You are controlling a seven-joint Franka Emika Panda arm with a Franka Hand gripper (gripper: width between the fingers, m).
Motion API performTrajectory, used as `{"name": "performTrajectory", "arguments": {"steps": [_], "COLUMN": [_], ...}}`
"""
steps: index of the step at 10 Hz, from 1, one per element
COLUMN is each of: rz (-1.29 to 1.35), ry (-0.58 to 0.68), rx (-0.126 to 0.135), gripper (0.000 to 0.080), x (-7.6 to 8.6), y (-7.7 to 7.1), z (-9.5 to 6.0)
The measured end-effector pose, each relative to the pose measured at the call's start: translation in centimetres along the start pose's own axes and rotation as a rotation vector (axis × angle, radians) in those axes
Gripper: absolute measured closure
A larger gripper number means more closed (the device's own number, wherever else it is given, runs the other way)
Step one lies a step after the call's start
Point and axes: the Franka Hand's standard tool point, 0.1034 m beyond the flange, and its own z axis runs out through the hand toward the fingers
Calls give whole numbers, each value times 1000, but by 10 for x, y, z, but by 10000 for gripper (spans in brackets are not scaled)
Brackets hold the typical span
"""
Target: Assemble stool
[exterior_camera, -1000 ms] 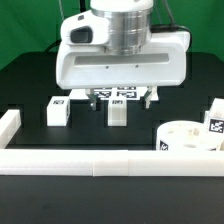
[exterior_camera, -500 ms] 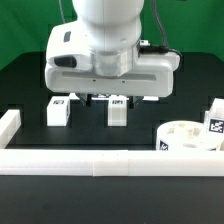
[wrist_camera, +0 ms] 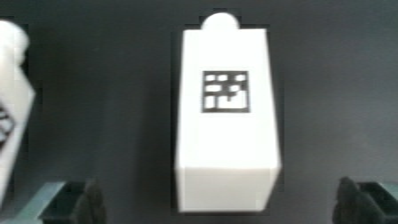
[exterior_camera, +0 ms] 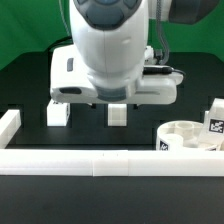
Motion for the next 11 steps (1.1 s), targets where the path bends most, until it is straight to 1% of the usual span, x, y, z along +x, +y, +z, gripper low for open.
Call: {"name": "performTrajectory", "arguments": {"steps": [1,2,3,4,5,6,8,10,11], "rz": [3,5,8,8,4,3,12,27,29], "ry": [-91,-132,-195,-197,-177,-174,-169,-178,-183], "rx": [3,3,4,1,-1,1,0,0,0], "gripper": [150,150,150,150,150,150,150,150,178], "x": [-7,-4,-6,0,2,2,6,5,5], "y": [2,3,4,5,2,0,1,1,1], "z": [6,8,12,18,17,19,28,35,37]}}
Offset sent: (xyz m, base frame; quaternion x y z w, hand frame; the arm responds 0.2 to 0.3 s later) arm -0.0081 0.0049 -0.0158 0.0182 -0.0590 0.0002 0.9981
